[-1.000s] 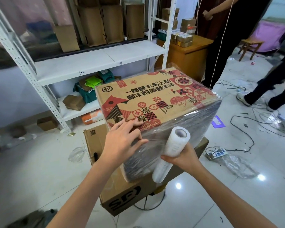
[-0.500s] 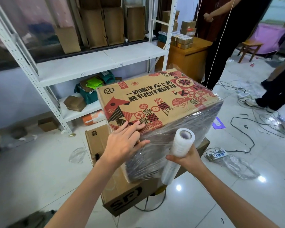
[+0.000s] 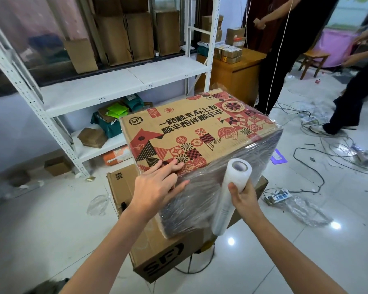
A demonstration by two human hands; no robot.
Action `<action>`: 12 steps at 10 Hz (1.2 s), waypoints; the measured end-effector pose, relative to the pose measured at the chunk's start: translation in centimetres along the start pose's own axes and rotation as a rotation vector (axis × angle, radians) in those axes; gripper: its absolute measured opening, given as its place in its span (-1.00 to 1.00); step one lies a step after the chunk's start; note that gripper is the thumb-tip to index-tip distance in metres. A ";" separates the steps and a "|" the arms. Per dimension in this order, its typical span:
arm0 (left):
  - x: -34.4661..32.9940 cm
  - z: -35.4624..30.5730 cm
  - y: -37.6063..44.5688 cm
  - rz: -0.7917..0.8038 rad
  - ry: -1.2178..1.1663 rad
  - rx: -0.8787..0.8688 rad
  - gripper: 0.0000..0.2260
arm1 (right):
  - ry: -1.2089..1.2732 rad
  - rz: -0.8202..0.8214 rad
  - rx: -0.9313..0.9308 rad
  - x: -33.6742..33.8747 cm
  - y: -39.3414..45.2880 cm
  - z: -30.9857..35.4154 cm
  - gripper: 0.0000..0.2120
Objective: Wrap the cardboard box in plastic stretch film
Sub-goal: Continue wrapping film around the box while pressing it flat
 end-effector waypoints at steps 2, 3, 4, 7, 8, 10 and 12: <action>0.0 0.0 0.1 -0.024 -0.017 0.019 -0.75 | -0.024 -0.192 0.098 0.9 0.2 0.4 -0.51; -0.1 -0.3 0.1 -0.026 -0.001 0.006 -0.77 | -0.055 -0.277 0.131 1.1 0.4 0.6 -0.61; 0.1 -0.2 0.1 -0.043 -0.016 0.034 -0.81 | -0.100 -0.370 0.121 0.7 0.3 0.7 -0.55; -0.6 -1.4 0.9 0.058 0.041 0.110 -0.90 | -0.124 -0.568 0.034 0.2 -1.0 0.5 -0.41; -1.3 -3.0 0.0 0.079 0.170 -0.010 -0.81 | -0.071 -0.564 0.035 0.2 -0.8 0.5 -0.37; -10.8 -6.5 -8.2 0.573 0.734 -0.772 -0.36 | -0.027 -0.543 0.053 0.1 0.1 0.4 -0.45; -14.8 0.0 -10.2 0.690 1.333 -0.627 -0.29 | 0.034 -0.517 0.036 0.2 0.1 -0.1 -0.42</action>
Point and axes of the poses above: each hand's wrist, its own y-axis towards the middle knuckle, its own x-axis out of the back of the hand, z = x × y, the point moved 10 cm from there along y, towards the middle knuckle, and after that the axes turned 8 degrees about x, right-handed, at the moved point
